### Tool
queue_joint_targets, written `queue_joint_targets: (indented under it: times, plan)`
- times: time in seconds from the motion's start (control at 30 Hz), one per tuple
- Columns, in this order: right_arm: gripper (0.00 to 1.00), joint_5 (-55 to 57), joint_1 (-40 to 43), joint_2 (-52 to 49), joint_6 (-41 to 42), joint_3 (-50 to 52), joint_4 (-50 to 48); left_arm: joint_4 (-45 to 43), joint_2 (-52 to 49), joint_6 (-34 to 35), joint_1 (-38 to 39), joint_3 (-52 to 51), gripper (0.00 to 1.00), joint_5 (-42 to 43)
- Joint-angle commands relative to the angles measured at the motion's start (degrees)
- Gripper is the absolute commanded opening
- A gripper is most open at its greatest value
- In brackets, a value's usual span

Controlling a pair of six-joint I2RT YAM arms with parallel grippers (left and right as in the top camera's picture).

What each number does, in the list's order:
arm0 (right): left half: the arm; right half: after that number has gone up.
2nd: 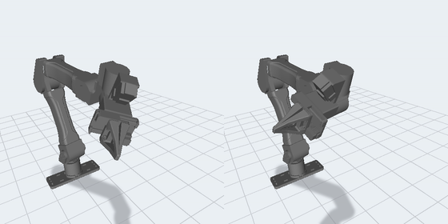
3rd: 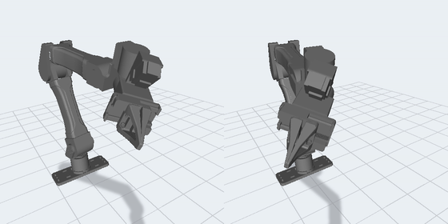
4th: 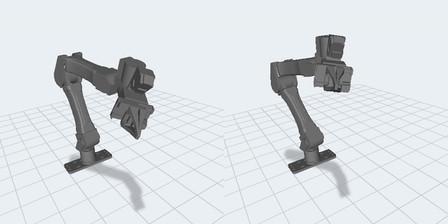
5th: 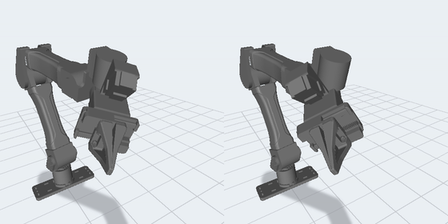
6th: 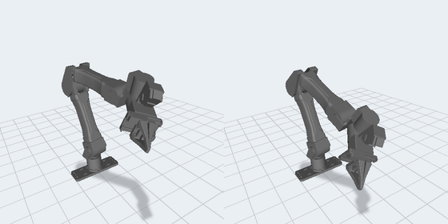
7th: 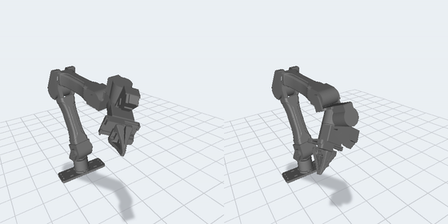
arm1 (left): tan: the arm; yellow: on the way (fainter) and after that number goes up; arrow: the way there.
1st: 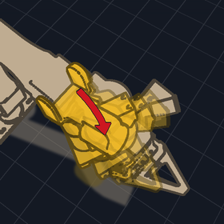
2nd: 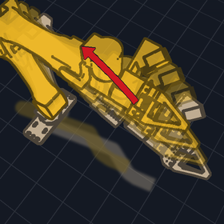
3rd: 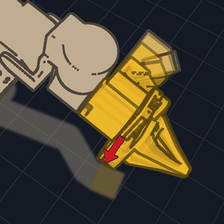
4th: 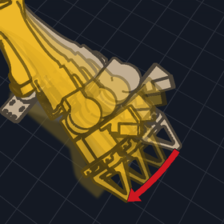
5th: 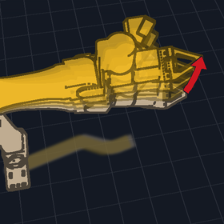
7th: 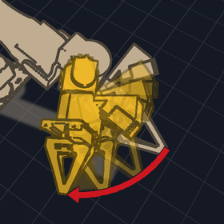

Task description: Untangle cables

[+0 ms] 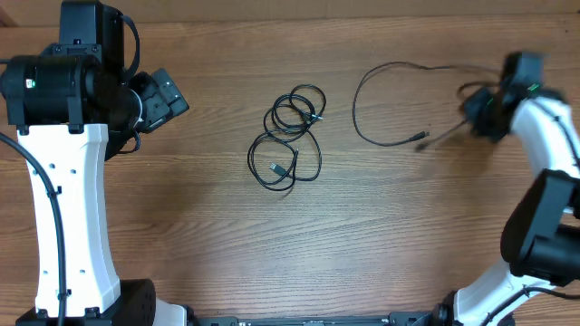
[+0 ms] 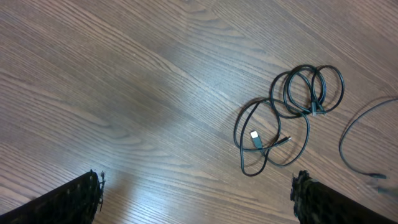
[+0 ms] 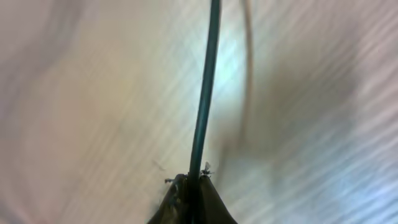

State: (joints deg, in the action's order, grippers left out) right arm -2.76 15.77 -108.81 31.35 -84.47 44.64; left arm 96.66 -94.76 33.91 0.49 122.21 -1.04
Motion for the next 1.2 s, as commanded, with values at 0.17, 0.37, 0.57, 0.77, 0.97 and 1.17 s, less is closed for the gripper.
queue_joint_targets:
  times: [0.17, 0.37, 0.57, 0.77, 0.97, 1.17]
  plan:
    - [0.75, 0.09, 4.52, 0.37, -3.37, -15.82, 6.49, 0.13, -0.37, -1.14, -0.09, -0.31, 0.99, 0.02]
    - [0.96, 0.0, 3.96, 0.13, -3.32, -14.12, 8.66, 0.13, -0.37, -1.14, -0.09, -0.31, 1.0, 0.04]
    - [1.0, -2.6, 1.99, -0.83, -3.37, -13.94, 14.84, 0.13, -0.37, -1.14, -0.09, -0.31, 0.99, 0.04]
    - [1.0, -4.0, -0.57, -1.38, -3.39, -13.94, 21.53, 0.13, -0.37, -1.14, -0.09, -0.31, 0.99, 0.02]
    - [1.0, -4.0, -3.67, -1.38, -3.39, -13.94, 25.18, 0.13, -0.37, -1.14, -0.09, -0.31, 1.0, 0.04]
    - [1.0, -3.98, -6.78, -1.38, -3.37, -13.94, 26.45, 0.13, -0.37, -1.14, -0.09, -0.31, 1.0, 0.02]
